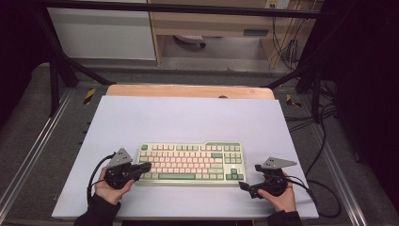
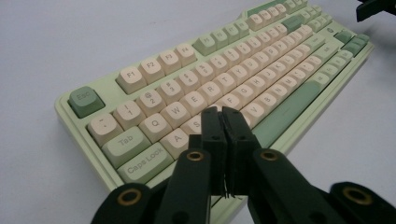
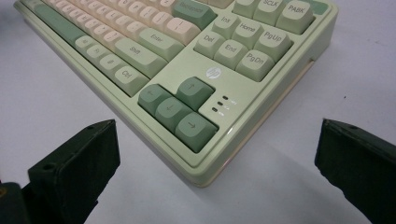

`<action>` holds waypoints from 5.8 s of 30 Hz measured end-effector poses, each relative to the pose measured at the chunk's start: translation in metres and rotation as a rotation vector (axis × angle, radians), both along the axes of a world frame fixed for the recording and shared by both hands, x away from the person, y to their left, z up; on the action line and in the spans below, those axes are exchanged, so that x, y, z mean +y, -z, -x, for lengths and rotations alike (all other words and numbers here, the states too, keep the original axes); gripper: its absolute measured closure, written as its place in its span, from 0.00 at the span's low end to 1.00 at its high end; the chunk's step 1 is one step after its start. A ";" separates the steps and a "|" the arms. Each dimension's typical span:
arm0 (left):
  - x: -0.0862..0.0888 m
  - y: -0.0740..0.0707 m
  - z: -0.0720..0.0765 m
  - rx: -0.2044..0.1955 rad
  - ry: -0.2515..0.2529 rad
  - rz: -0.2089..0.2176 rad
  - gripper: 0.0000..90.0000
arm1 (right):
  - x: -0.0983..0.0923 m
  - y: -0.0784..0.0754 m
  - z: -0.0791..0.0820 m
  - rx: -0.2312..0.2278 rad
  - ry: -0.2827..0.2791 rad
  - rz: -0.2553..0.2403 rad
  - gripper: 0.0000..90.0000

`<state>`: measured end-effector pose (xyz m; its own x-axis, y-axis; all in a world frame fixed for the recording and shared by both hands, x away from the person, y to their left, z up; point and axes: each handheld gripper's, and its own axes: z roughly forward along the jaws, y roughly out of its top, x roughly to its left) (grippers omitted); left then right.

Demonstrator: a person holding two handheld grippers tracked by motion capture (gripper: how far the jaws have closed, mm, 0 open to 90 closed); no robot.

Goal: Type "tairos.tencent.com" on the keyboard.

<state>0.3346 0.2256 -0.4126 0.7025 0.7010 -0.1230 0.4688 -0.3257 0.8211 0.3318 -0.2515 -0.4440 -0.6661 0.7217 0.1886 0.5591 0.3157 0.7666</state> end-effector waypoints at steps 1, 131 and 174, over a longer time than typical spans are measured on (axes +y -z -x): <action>-0.001 0.000 0.000 0.002 0.001 0.000 0.98 | 0.000 0.000 0.000 0.000 0.000 0.000 0.01; -0.021 0.009 -0.026 -0.002 -0.011 -0.106 1.00 | 0.001 0.002 0.000 0.001 -0.015 0.017 0.01; -0.004 0.011 -0.012 -0.008 -0.016 -0.066 1.00 | 0.018 -0.013 0.000 -0.034 -0.031 0.013 0.01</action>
